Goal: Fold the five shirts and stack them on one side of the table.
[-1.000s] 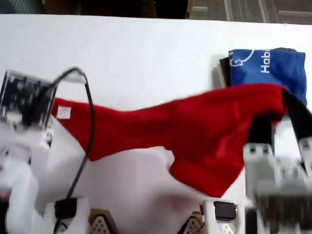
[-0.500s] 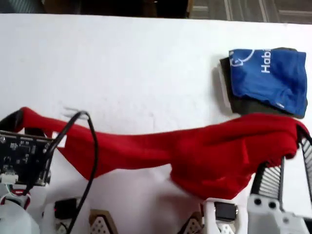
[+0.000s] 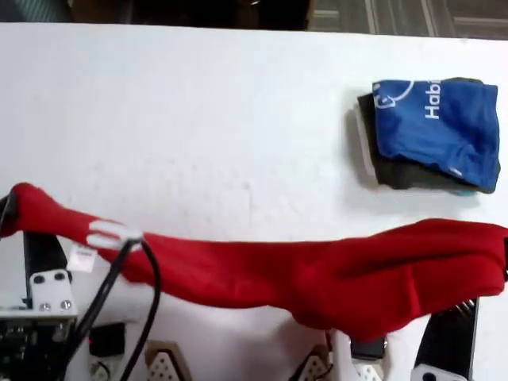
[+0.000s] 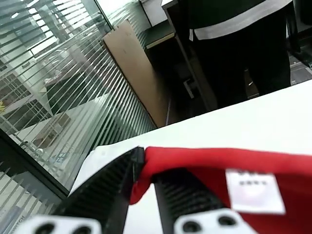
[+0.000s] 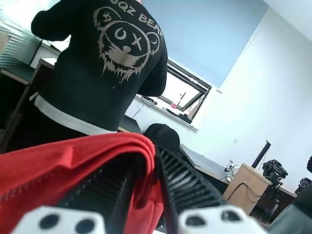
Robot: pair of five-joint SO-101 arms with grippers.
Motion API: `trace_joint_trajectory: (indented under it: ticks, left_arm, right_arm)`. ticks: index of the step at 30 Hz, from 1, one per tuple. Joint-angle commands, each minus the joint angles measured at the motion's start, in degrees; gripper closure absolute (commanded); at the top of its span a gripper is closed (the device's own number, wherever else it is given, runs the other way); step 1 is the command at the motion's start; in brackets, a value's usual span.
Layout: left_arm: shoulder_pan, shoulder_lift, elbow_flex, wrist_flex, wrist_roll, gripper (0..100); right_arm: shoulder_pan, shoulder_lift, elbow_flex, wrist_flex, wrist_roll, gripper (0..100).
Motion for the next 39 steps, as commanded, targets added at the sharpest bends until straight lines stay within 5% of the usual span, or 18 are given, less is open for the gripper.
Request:
trace_joint_trajectory:
  ticks: [1,8,16,24,39]
  left_arm:
    - [-0.35,0.44,0.48,0.44,0.62,97]
    - [-0.18,10.02,15.16,-8.44,0.62,97]
    - [0.26,33.58,15.87,-20.31,0.62,97]
    - [4.4,53.36,13.58,-33.23,0.62,97]
    - [4.57,91.34,-21.58,-22.42,0.62,97]
  right_arm:
    - [0.48,3.47,1.58,0.04,0.0,97.9]
    - [-5.41,13.76,14.24,-5.93,-2.02,97.9]
    - [-7.43,28.62,32.62,-23.43,-2.11,97.9]
    - [-5.67,46.02,35.43,-38.2,-1.49,97.9]
    - [-4.53,65.8,32.44,-39.52,-1.58,97.9]
